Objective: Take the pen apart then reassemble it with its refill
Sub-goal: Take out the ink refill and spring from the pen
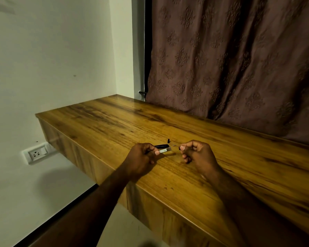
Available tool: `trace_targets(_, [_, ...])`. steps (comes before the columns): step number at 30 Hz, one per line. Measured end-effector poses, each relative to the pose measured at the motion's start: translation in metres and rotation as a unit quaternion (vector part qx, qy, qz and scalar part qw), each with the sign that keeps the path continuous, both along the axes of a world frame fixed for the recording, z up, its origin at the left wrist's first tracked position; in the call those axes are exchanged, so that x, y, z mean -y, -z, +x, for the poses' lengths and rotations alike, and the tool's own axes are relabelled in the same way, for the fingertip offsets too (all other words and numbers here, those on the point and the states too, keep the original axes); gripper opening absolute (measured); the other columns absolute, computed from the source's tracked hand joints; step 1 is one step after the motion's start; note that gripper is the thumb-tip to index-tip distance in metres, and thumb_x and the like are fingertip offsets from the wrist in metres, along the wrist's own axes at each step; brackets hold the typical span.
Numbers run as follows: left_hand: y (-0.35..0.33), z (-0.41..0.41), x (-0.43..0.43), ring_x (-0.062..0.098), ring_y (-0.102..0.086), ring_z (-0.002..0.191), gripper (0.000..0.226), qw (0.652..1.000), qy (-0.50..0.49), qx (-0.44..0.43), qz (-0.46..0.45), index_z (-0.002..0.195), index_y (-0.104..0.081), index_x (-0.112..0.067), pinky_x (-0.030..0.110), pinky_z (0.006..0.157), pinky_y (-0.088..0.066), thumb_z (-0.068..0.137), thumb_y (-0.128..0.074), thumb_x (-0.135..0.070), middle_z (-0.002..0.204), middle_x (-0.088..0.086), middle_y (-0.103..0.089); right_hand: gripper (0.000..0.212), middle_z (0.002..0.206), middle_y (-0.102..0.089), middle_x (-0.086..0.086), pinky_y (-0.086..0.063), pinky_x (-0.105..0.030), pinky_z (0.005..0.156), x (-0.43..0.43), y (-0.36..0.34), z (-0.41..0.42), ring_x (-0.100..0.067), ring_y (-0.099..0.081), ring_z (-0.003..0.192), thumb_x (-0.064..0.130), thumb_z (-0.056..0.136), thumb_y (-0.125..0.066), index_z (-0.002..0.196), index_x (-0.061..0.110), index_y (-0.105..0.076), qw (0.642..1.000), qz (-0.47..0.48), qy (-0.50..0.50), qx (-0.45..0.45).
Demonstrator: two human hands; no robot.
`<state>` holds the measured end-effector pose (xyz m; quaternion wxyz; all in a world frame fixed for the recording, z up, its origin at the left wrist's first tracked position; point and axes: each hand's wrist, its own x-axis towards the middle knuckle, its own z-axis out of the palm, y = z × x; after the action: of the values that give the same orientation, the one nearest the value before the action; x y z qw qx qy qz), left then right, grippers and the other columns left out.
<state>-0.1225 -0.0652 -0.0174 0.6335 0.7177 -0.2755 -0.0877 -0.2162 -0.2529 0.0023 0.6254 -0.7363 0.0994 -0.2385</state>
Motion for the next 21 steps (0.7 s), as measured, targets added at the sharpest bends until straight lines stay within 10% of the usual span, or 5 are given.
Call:
trace_targets(9, [-0.005, -0.004, -0.002, 0.008, -0.055, 0.053, 0.012, 1.000, -0.001, 0.025, -0.004, 0.079, -0.065, -0.011, 0.021, 0.054, -0.047, 0.090, -0.061, -0.011, 0.058, 0.005, -0.060, 0.013, 0.095, -0.075, 0.003, -0.053, -0.029, 0.084, 0.012, 0.001, -0.002, -0.007, -0.065, 0.088, 0.010, 0.084, -0.069, 0.093, 0.017, -0.077, 0.932, -0.347, 0.016, -0.107])
trace_targets(14, [-0.002, -0.001, -0.002, 0.018, -0.058, 0.059, 0.009, 1.000, 0.005, 0.006, -0.007, 0.082, -0.067, -0.010, 0.037, 0.064, -0.050, 0.089, -0.064, -0.014, 0.058, 0.007, -0.061, 0.020, 0.104, -0.074, 0.001, -0.046, -0.019, 0.082, 0.012, -0.002, -0.005, -0.007, -0.065, 0.093, 0.004, 0.085, -0.067, 0.100, 0.014, -0.076, 0.923, -0.365, 0.010, -0.119])
trace_targets(21, [-0.004, -0.004, -0.003, 0.013, -0.056, 0.057, 0.010, 1.000, 0.006, 0.013, -0.002, 0.082, -0.066, -0.011, 0.025, 0.056, -0.049, 0.090, -0.062, -0.013, 0.059, 0.007, -0.060, 0.014, 0.099, -0.073, 0.004, -0.048, -0.024, 0.083, 0.016, 0.000, -0.005, -0.008, -0.065, 0.094, 0.011, 0.085, -0.070, 0.096, 0.017, -0.076, 0.943, -0.317, -0.010, -0.104])
